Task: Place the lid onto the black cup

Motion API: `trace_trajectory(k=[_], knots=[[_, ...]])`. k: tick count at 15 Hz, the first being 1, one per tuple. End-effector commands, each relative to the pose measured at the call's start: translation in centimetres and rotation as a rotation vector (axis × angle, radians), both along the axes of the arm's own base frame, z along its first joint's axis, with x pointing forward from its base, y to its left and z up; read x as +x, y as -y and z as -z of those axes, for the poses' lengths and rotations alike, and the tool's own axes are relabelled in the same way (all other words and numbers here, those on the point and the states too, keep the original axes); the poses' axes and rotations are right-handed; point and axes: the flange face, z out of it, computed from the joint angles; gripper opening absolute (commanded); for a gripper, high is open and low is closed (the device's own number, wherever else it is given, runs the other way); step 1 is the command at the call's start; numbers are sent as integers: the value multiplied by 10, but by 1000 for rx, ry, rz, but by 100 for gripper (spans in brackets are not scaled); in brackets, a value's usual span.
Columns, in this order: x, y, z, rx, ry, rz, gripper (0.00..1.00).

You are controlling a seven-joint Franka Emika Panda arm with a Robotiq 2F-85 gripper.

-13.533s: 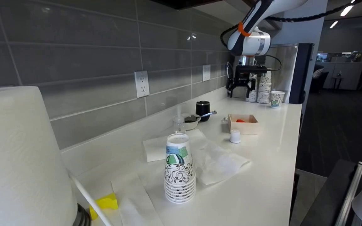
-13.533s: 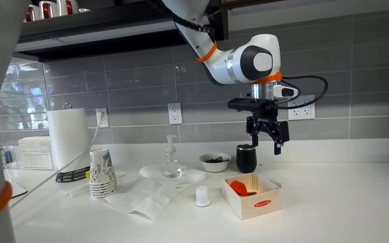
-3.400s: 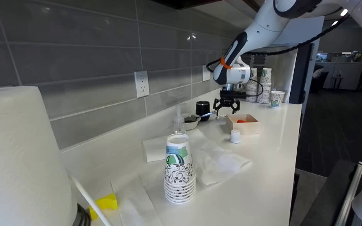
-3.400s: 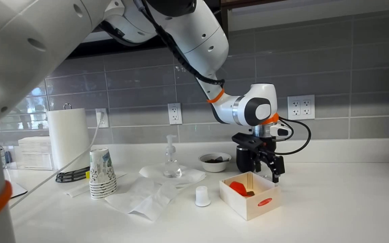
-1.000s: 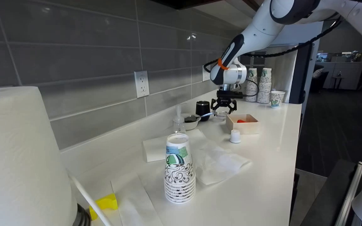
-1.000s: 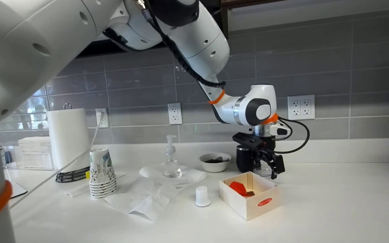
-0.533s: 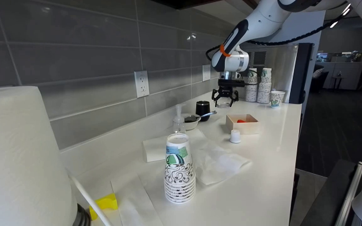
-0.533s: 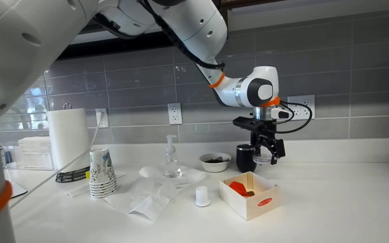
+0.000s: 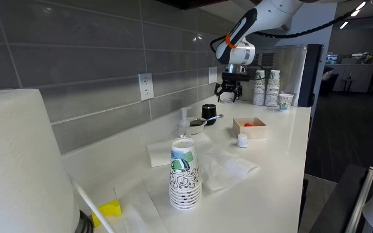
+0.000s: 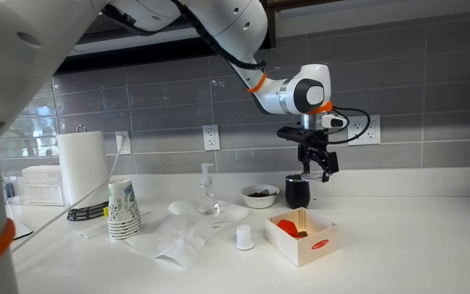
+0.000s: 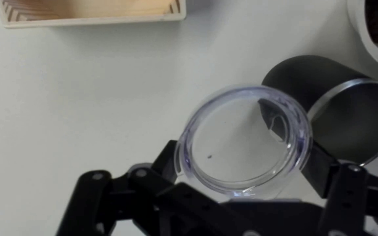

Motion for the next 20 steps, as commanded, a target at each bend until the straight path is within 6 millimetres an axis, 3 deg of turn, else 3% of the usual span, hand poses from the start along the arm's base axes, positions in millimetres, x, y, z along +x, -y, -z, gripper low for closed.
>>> trace_trajectory(k=[1, 6, 14, 20], knots=[[9, -12, -18, 12, 27, -20, 66], [26, -25, -20, 10, 65, -54, 66], [48, -41, 4, -20, 105, -132, 66], [56, -51, 0, -28, 131, -182, 66]])
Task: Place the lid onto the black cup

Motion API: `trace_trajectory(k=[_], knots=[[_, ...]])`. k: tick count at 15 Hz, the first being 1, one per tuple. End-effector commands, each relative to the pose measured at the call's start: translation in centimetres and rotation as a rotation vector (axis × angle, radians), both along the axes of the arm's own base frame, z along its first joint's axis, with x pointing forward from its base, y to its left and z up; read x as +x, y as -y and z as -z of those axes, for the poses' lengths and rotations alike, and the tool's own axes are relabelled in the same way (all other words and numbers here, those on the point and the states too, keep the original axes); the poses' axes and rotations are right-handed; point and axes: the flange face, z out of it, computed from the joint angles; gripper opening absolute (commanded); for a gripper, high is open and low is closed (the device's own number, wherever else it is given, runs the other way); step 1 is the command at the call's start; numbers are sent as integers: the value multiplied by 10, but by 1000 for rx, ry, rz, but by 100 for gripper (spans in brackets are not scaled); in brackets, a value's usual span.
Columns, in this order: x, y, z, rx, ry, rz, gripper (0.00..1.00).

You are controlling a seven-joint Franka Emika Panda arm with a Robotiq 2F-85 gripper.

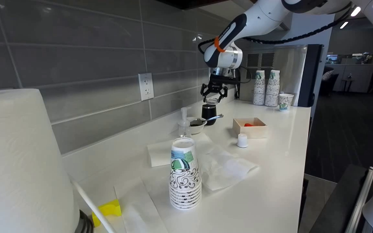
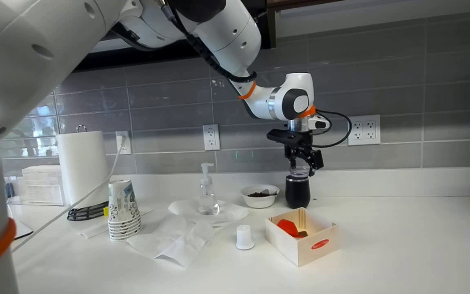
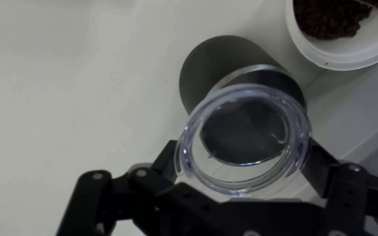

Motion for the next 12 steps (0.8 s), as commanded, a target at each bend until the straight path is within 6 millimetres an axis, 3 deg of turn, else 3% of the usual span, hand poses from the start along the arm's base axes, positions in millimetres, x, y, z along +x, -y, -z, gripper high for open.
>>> trace_trajectory(k=[1, 4, 12], knots=[[7, 2, -1, -10, 26, -32, 66], [7, 3, 7, -11, 26, -46, 66], [21, -20, -7, -5, 47, -75, 66]])
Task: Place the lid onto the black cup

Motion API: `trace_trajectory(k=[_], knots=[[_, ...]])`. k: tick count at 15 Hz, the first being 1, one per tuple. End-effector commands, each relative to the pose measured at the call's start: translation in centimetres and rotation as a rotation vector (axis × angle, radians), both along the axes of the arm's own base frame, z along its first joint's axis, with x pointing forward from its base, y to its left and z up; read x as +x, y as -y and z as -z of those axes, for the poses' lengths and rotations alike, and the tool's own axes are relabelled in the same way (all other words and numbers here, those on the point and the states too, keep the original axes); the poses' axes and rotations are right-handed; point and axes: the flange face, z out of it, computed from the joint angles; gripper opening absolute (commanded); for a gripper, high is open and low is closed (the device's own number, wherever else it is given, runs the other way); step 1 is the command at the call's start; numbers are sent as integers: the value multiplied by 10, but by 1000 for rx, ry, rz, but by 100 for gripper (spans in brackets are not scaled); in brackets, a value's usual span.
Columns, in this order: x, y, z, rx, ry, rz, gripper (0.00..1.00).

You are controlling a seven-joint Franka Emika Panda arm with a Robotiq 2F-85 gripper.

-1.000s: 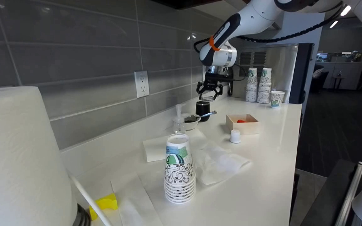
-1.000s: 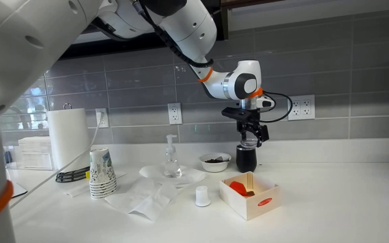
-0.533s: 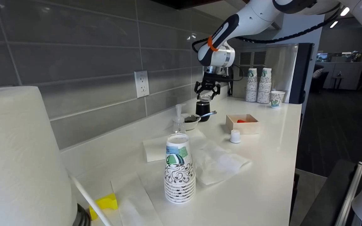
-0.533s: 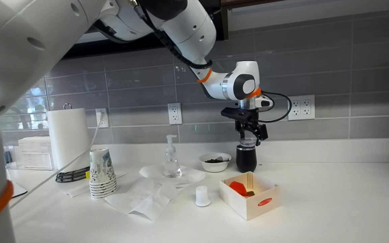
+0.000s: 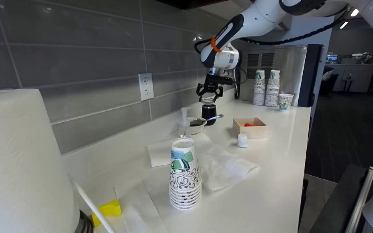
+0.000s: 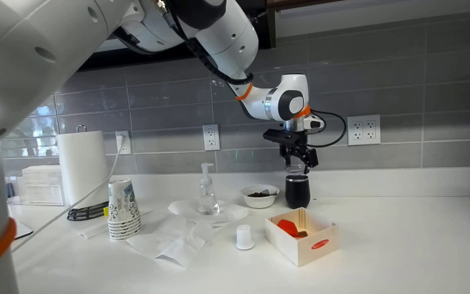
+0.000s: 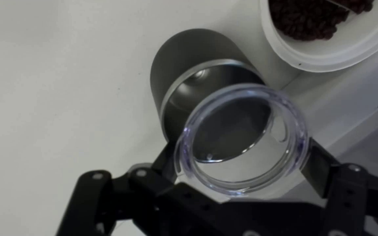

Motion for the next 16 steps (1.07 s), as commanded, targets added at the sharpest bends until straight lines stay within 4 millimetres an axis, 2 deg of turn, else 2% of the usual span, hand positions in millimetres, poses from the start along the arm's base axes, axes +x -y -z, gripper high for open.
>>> trace_trajectory(k=[1, 16], knots=[[9, -3, -4, -2, 19, -15, 66], [10, -9, 0, -11, -22, -13, 66]])
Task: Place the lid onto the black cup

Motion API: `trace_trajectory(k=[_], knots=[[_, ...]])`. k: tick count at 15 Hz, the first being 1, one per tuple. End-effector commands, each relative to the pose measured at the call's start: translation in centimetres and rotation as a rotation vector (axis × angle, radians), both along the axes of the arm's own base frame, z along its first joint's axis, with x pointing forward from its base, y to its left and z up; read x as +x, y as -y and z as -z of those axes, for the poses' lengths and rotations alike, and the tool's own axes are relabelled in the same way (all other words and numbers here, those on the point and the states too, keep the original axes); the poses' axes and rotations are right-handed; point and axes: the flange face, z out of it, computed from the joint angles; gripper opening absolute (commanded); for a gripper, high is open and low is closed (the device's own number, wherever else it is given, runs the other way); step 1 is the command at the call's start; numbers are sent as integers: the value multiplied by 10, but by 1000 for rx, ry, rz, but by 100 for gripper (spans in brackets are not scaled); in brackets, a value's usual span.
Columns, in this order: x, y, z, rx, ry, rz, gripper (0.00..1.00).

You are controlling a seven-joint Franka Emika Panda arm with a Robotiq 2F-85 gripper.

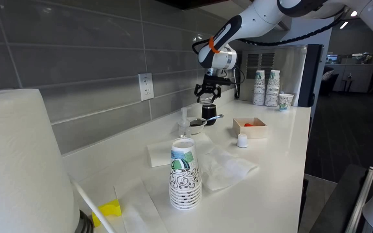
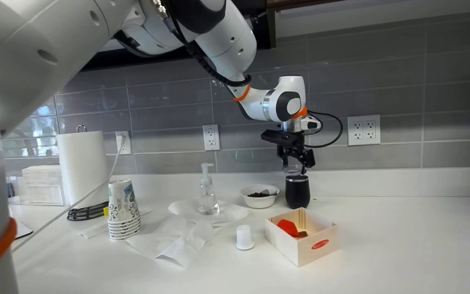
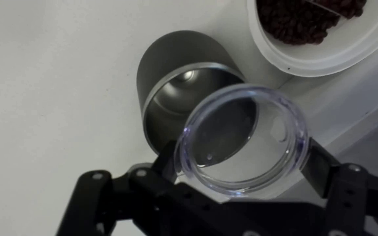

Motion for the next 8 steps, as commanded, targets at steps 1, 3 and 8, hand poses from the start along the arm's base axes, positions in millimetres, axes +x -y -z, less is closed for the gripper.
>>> trace_trajectory(k=[1, 3, 8], knots=[[5, 1, -3, -9, -20, 6, 66], [5, 2, -3, -9, -27, 10, 66], [4, 2, -3, -5, -44, 25, 66]])
